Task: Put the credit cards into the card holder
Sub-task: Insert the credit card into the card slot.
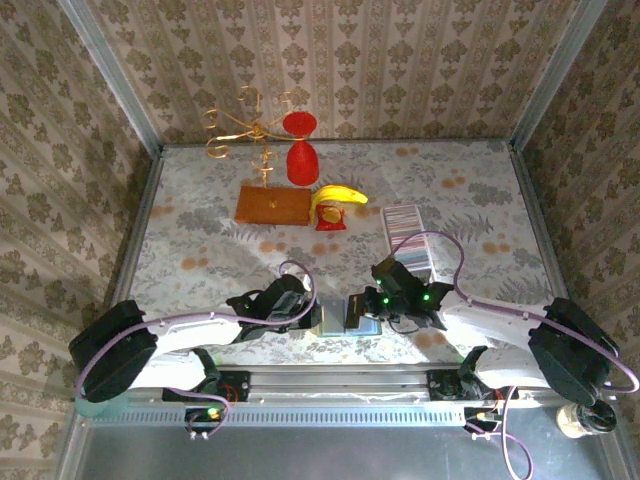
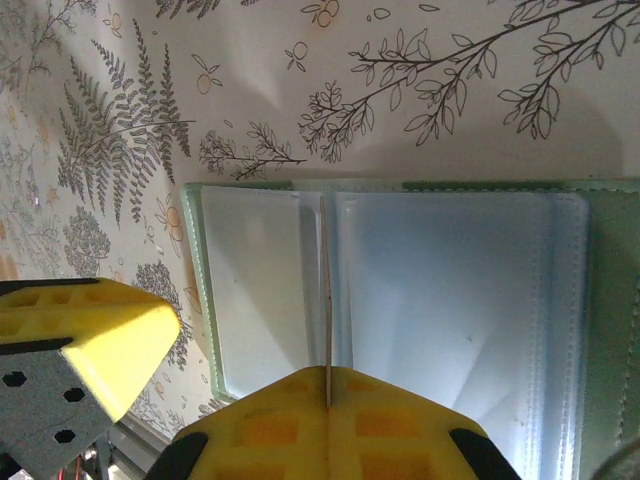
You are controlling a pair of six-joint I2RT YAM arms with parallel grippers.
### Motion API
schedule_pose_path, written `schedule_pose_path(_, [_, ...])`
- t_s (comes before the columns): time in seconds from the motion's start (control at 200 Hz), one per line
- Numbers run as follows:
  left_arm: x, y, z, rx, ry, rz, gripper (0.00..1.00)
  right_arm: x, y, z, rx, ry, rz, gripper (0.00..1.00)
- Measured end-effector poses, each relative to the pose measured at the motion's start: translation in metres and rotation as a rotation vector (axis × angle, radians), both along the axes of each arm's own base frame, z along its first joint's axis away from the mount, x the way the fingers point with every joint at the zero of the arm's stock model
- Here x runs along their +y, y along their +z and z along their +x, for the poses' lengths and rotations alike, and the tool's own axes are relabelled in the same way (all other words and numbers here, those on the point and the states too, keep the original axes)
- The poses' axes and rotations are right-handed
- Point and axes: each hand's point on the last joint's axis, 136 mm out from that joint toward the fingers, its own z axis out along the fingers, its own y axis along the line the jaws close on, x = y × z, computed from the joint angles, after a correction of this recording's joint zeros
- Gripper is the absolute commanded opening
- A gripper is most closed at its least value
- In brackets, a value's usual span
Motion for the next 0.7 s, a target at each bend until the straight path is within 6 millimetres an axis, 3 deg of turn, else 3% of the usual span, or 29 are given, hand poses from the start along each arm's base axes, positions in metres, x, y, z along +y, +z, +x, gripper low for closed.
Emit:
schedule_pose_path(0.355, [-0.001,-0.008,-0.004,0.011,-0.012,0.02,0.0,0.008,0.007,0.006,-0.03,0.005,0.04,0.0])
schedule_pose_path(0.7, [-0.001,-0.012,-0.005,0.017,-0.015,0.031,0.0,0.008,-0.001,0.002,-0.008,-0.009,0.055,0.0])
